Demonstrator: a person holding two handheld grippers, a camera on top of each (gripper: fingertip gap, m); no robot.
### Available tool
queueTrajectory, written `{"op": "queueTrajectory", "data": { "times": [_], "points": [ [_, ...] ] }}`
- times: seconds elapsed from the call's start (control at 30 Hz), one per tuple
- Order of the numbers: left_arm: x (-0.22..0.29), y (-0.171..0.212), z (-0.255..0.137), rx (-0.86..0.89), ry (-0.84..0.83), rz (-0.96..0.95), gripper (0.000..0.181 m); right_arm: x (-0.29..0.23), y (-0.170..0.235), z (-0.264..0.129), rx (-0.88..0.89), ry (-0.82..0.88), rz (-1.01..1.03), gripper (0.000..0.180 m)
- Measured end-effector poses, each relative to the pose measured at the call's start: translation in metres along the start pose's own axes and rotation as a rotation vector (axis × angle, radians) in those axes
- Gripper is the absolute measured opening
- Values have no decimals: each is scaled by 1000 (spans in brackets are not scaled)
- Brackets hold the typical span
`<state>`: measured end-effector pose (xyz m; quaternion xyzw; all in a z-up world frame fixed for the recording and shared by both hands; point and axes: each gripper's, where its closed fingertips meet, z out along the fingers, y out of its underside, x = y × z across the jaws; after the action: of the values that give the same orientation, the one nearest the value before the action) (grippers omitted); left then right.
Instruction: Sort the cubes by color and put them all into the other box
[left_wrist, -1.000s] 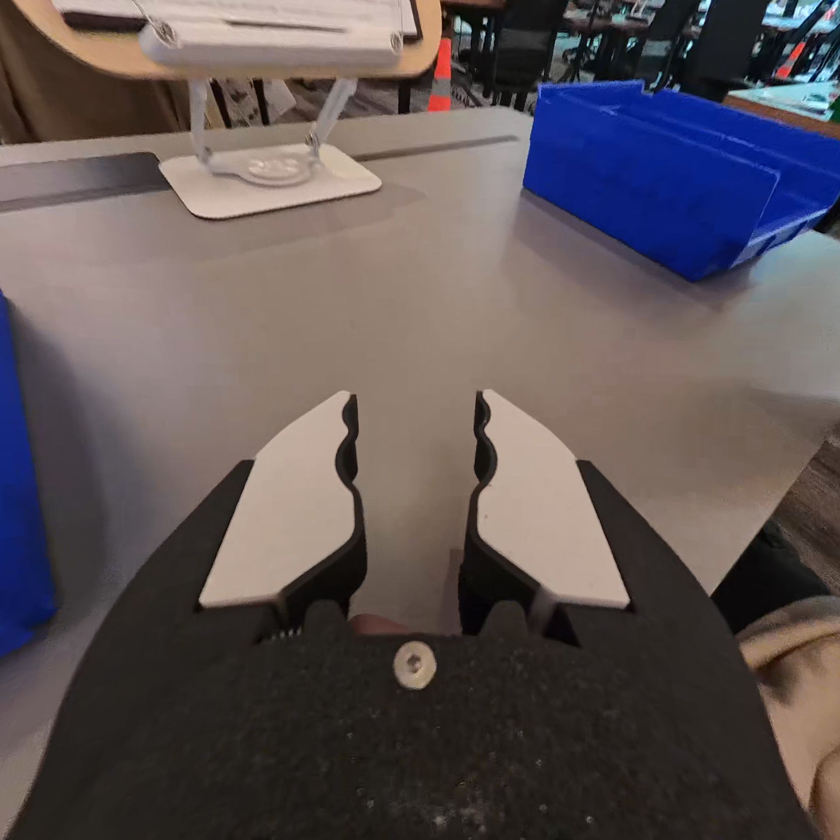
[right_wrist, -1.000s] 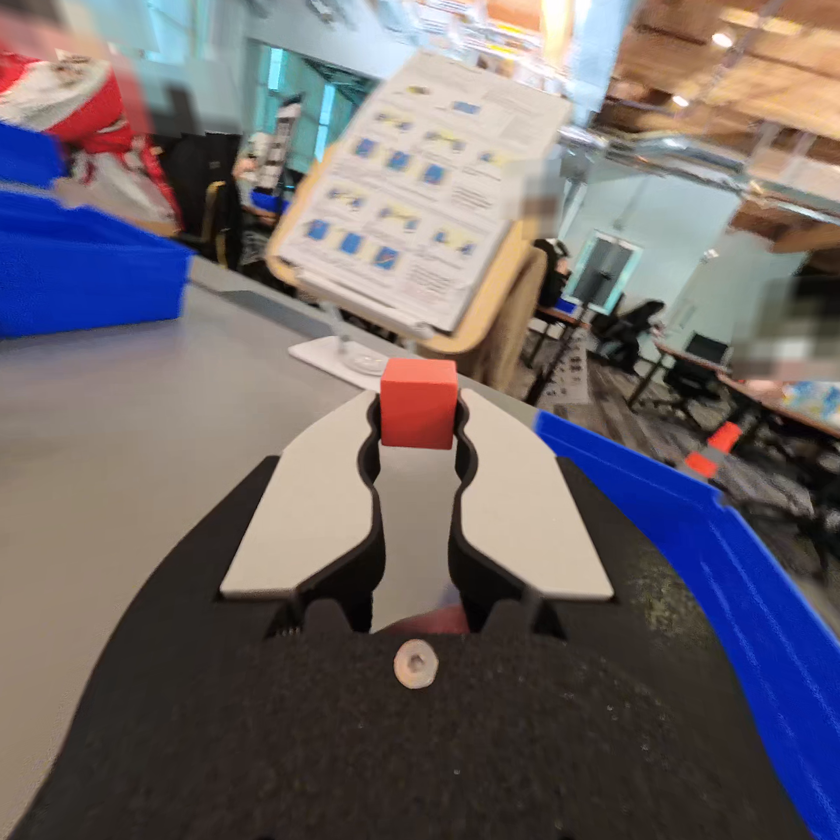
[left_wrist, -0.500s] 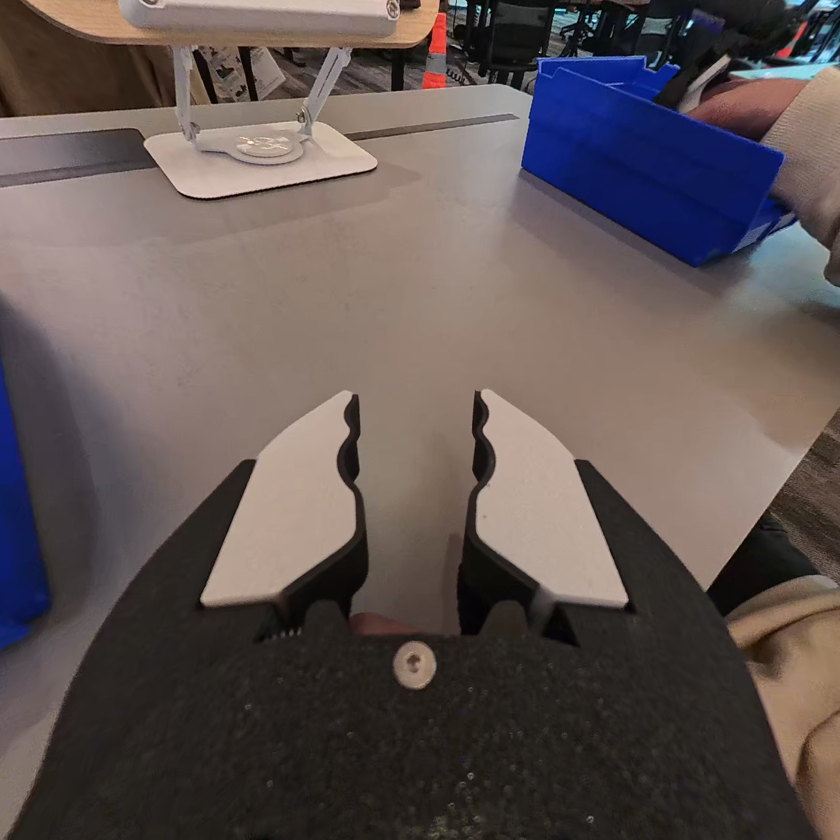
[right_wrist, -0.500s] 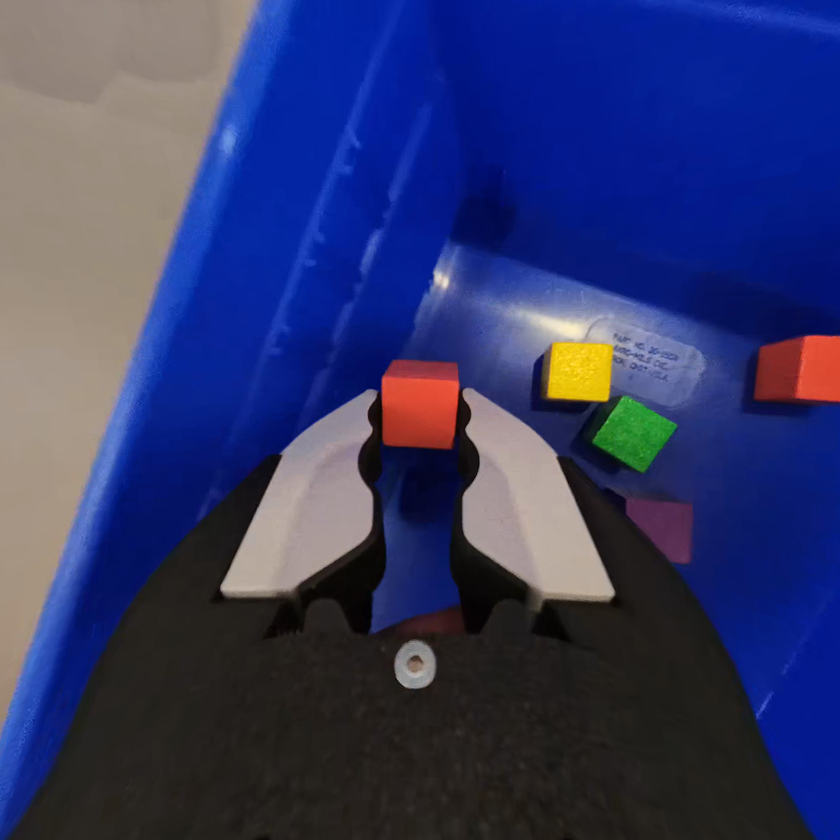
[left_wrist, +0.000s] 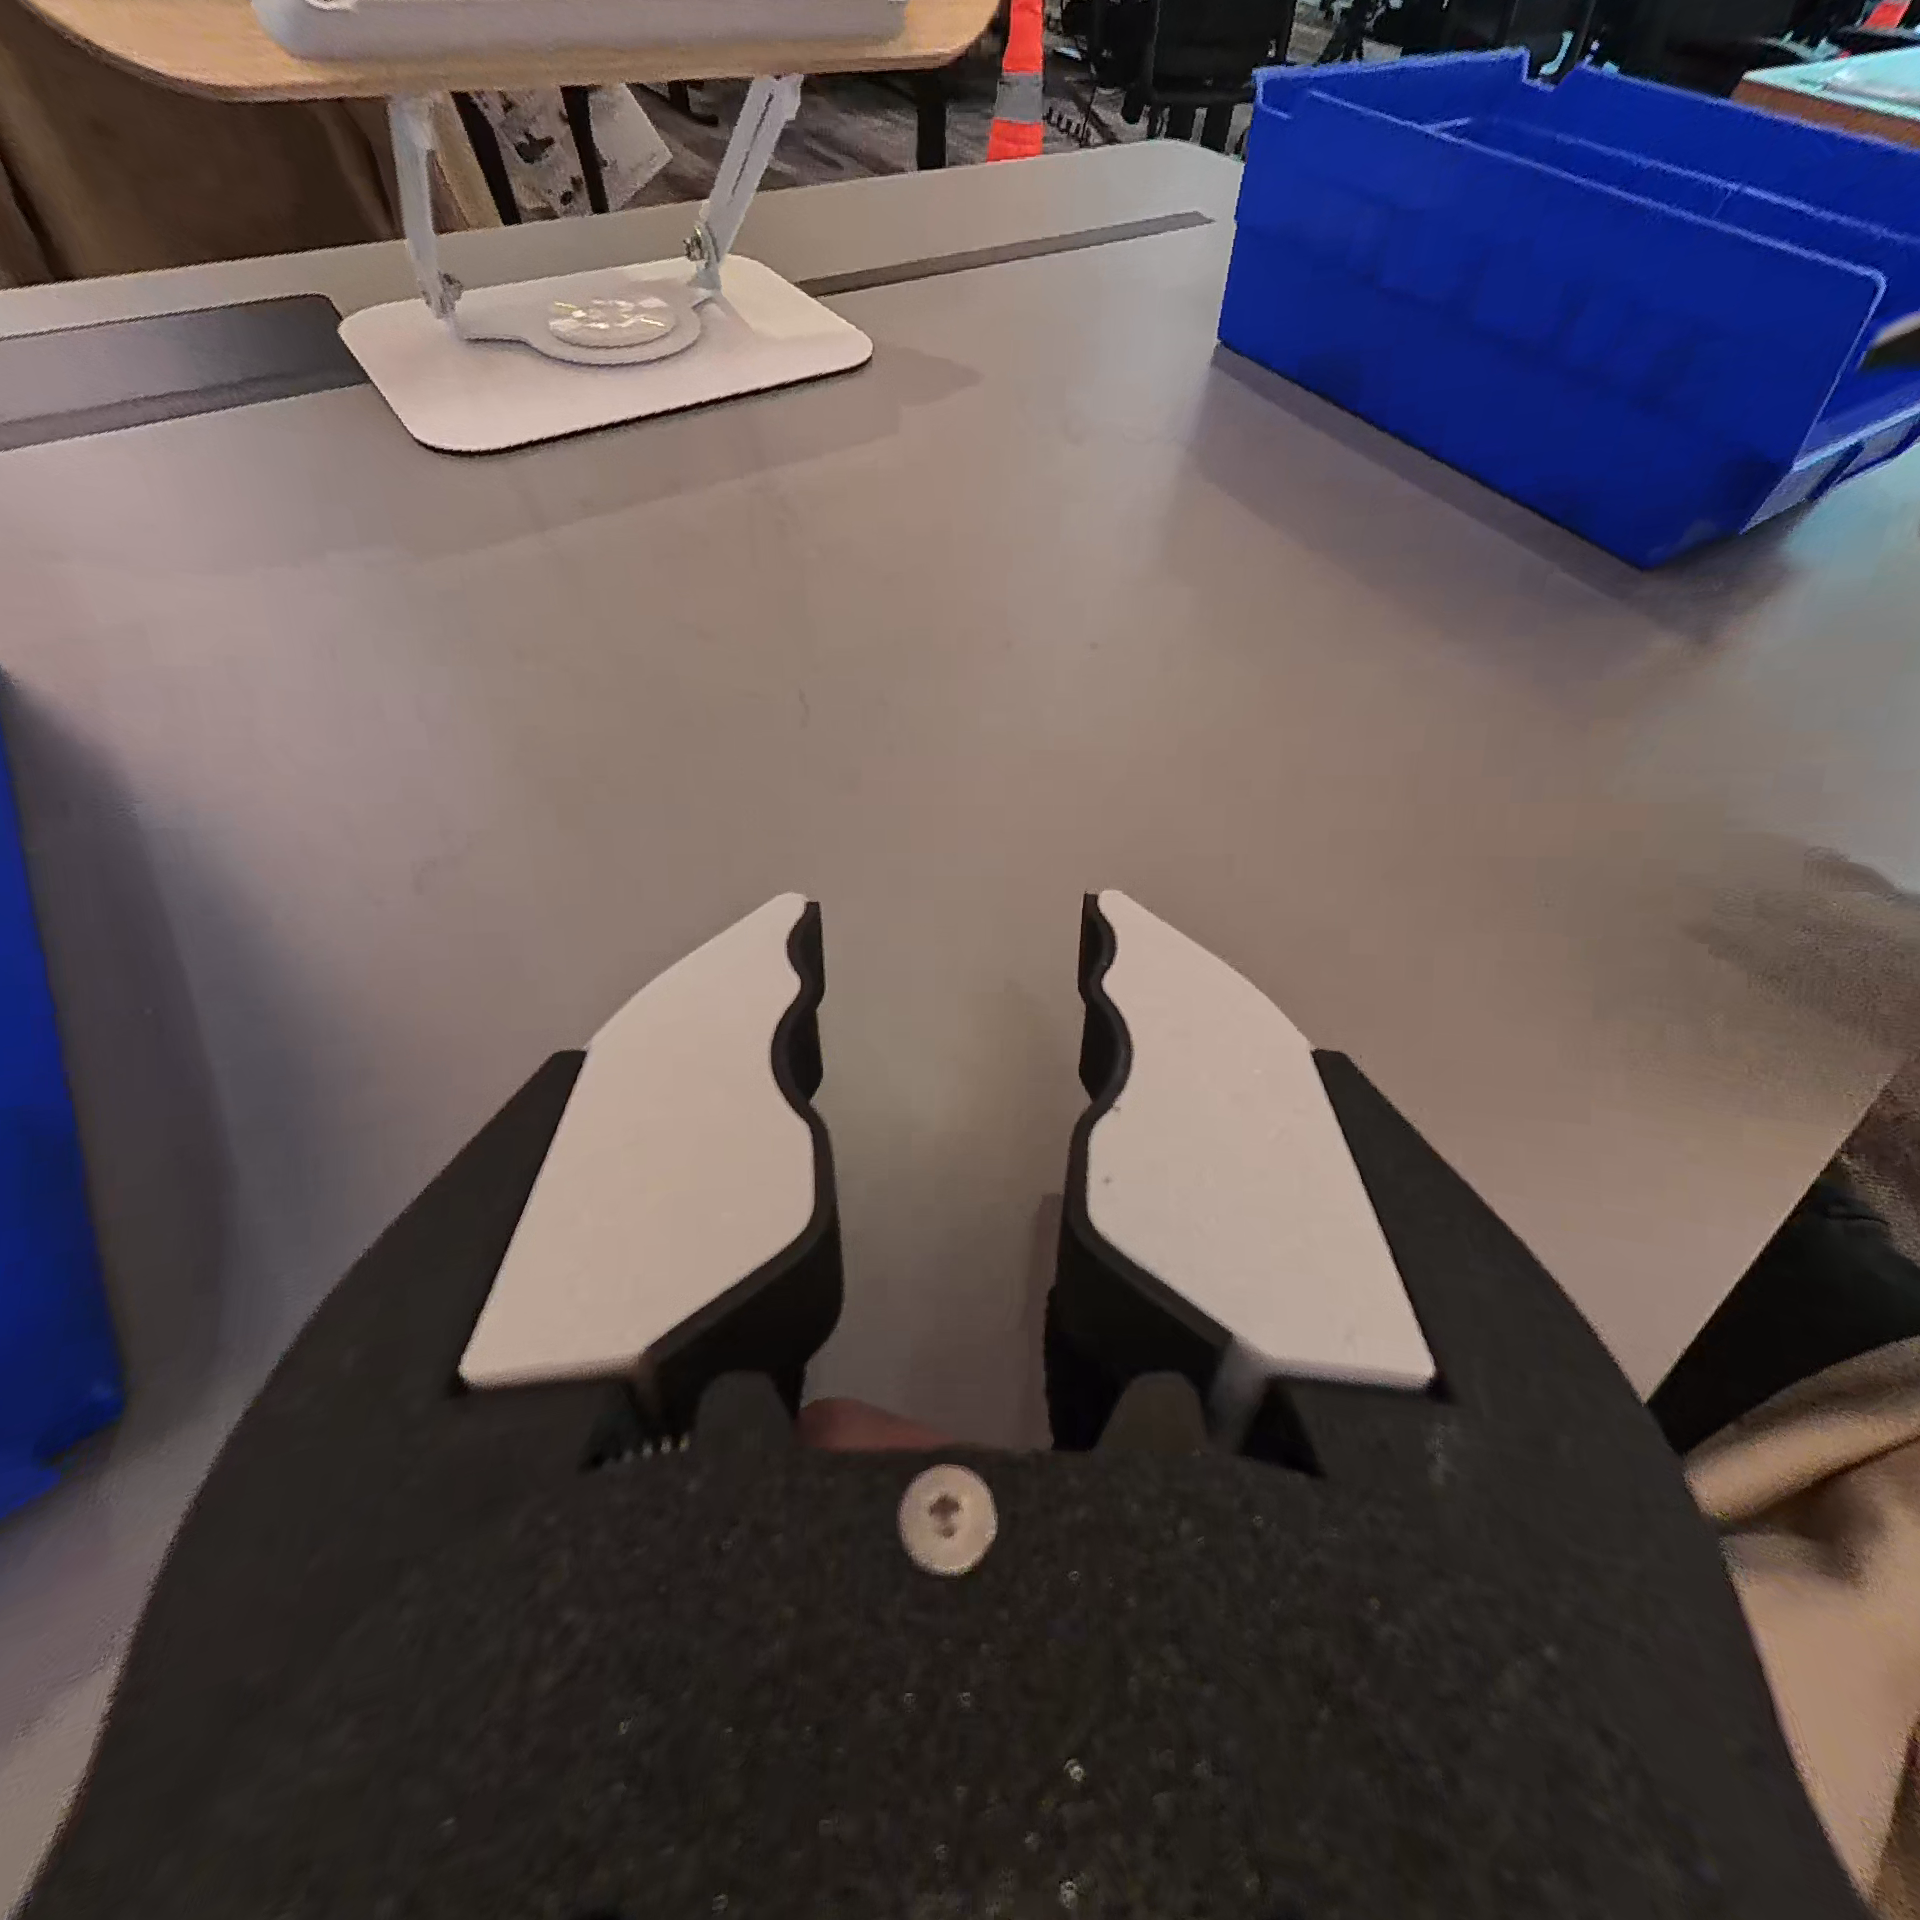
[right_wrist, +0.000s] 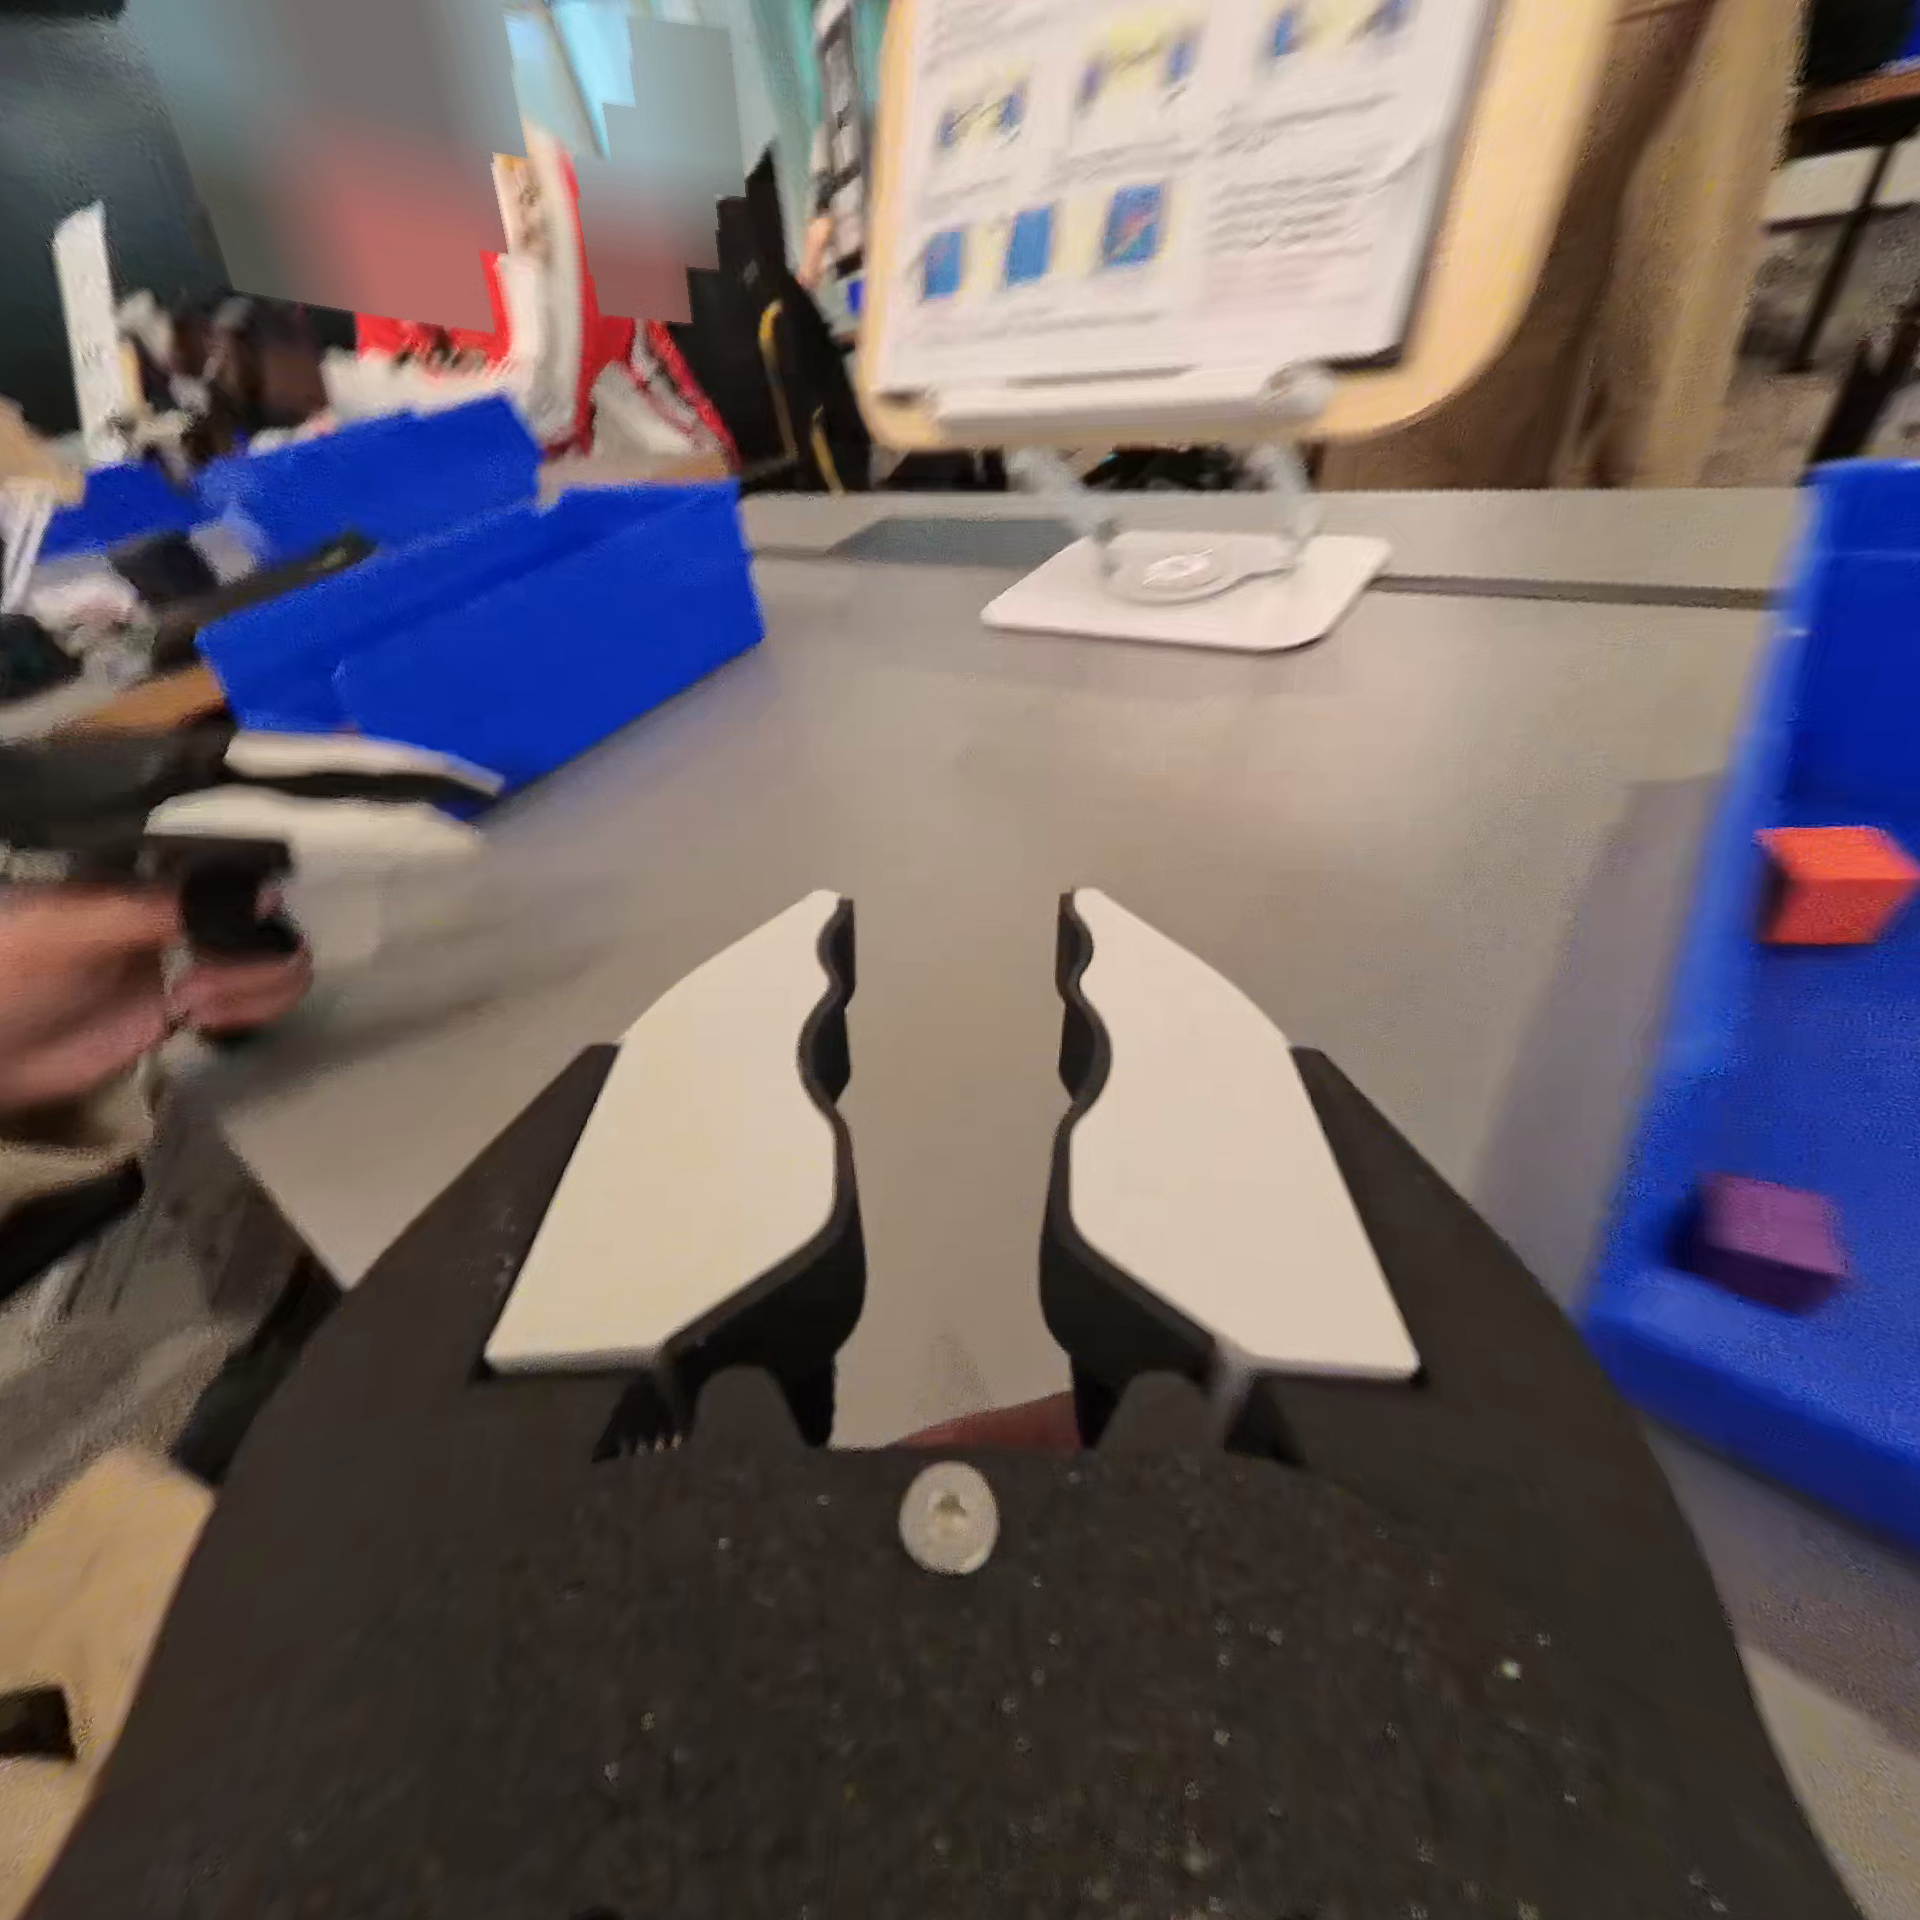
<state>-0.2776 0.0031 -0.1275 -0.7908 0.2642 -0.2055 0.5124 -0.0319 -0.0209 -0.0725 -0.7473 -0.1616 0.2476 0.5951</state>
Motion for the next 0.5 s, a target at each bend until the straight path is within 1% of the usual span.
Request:
{"op": "queueTrajectory", "data": {
  "times": [0.07,0.17,0.33,0.43,0.5],
  "points": [
    [5,1,4,-16,6,11,47,-25,21,7,-37,-12,-105,37],
    [10,1,5,-20,5,24,46,-29,26,12,-65,10,-210,37],
    [5,-4,-3,-12,-8,7,46,-23,39,13,-112,26,-231,37],
    [-5,-18,-22,10,10,11,47,-21,38,16,-116,21,-239,37],
    [-31,-36,-49,35,-25,35,47,-19,39,18,-127,24,-247,36]
  ]
}}
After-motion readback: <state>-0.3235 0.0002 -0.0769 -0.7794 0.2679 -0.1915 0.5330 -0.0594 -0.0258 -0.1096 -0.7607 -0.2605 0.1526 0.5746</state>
